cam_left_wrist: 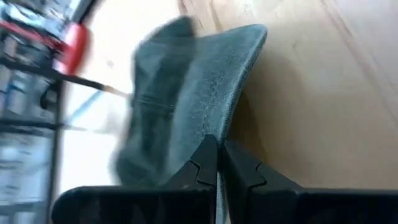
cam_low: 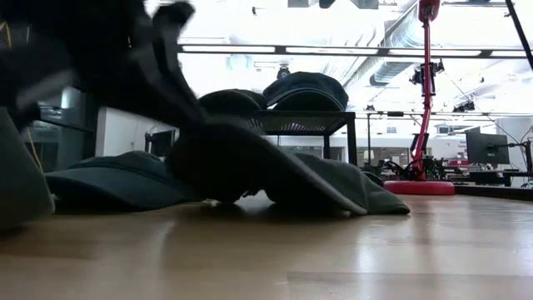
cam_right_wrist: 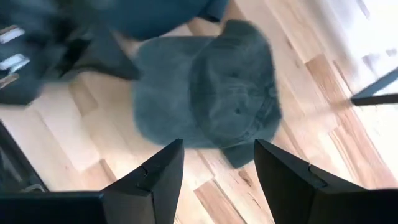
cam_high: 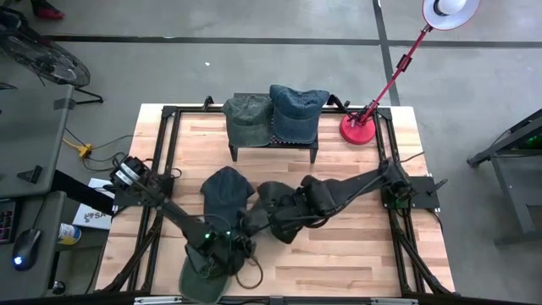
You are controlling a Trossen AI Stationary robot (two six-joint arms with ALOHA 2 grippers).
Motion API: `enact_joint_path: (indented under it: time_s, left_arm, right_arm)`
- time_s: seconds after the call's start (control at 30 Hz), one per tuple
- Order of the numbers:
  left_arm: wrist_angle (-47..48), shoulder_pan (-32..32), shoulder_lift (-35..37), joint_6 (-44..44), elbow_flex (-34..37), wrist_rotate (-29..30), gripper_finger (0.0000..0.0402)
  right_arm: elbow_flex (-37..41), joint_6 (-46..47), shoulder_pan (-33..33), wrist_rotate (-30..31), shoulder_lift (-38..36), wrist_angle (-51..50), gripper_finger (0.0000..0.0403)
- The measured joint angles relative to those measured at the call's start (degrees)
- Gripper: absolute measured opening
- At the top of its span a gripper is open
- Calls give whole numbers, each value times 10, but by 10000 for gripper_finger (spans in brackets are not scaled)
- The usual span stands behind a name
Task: Pick & Place hat
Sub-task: Stack the top dark green cap on top of the other dark green cap on the shelf
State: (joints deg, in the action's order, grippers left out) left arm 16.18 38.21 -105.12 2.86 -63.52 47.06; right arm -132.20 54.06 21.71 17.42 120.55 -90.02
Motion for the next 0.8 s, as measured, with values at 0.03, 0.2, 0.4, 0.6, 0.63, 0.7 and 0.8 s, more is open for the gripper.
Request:
enact_joint_path:
  time_s: [0.03, 0.2, 0.4, 0.6, 0.63, 0.7, 0.8]
  left_arm:
    - [22, 4, 0, 14, -16, 12, 1]
    - [140, 5, 0, 53, -98, 50, 0]
    - [210, 5, 1, 117, -168, 161, 0]
    - [213, 18, 1, 230, -207, 246, 0]
    - [213, 20, 1, 246, -213, 261, 0]
    - [213, 25, 1, 277, -225, 289, 0]
    - [213, 31, 1, 328, -250, 331, 0]
  right_arm:
    - [0, 11, -1, 2, -3, 0, 188]
    - [-1, 57, -9, 1, -36, 2, 188]
    - [-1, 91, -15, 2, -100, 0, 188]
    - [-1, 91, -14, 13, -174, 1, 188]
    - [-1, 90, -13, 13, -187, 1, 188]
    - [-1, 82, -13, 17, -211, 4, 188]
    - [-1, 46, -13, 19, -244, 9, 188]
